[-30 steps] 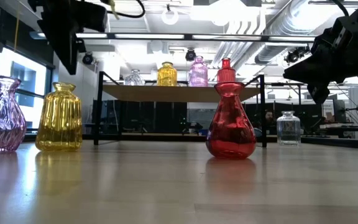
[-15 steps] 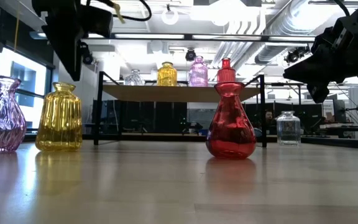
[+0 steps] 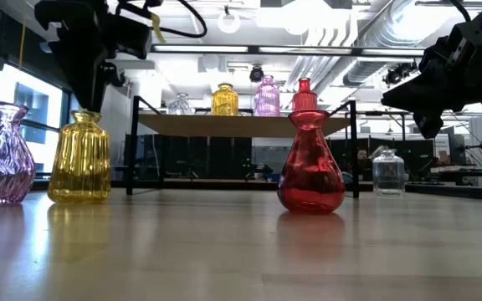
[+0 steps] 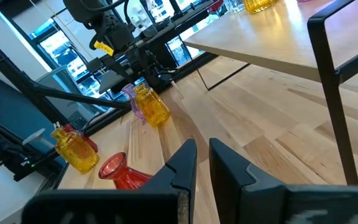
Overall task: Sort vases onto shelf
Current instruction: Put the top yellow vase aligned with the other yellow vase on the shelf
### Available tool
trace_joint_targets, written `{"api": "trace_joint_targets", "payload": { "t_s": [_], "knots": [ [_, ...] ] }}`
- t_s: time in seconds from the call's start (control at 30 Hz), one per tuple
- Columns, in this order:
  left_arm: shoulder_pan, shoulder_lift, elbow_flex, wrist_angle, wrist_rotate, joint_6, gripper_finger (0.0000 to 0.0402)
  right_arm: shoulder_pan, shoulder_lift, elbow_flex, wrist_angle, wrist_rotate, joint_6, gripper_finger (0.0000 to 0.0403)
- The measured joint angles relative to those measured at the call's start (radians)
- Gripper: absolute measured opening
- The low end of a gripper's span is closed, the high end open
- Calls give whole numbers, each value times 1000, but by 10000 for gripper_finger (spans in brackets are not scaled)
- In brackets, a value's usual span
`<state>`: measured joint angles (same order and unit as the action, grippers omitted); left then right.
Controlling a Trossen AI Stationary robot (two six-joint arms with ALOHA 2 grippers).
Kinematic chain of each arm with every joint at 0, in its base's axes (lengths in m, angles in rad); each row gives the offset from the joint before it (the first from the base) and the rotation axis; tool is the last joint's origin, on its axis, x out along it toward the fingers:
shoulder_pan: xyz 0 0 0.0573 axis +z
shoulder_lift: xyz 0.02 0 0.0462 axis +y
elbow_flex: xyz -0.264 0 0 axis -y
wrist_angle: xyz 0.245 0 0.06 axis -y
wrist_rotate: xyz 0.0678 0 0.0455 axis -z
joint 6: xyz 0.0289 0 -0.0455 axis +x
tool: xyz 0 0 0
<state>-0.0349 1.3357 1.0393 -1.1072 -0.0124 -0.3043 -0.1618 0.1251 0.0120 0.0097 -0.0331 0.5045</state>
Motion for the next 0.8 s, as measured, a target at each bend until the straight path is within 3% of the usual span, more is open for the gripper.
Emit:
{"api": "trace_joint_targets", "payload": {
  "t_s": [0.33,0.8],
  "knots": [
    [0,1,-5,11,-16,0,197,0,0,0,0,0,0,28],
    [0,0,-106,71,-20,-34,194,0,0,0,0,0,0,28]
  ]
}}
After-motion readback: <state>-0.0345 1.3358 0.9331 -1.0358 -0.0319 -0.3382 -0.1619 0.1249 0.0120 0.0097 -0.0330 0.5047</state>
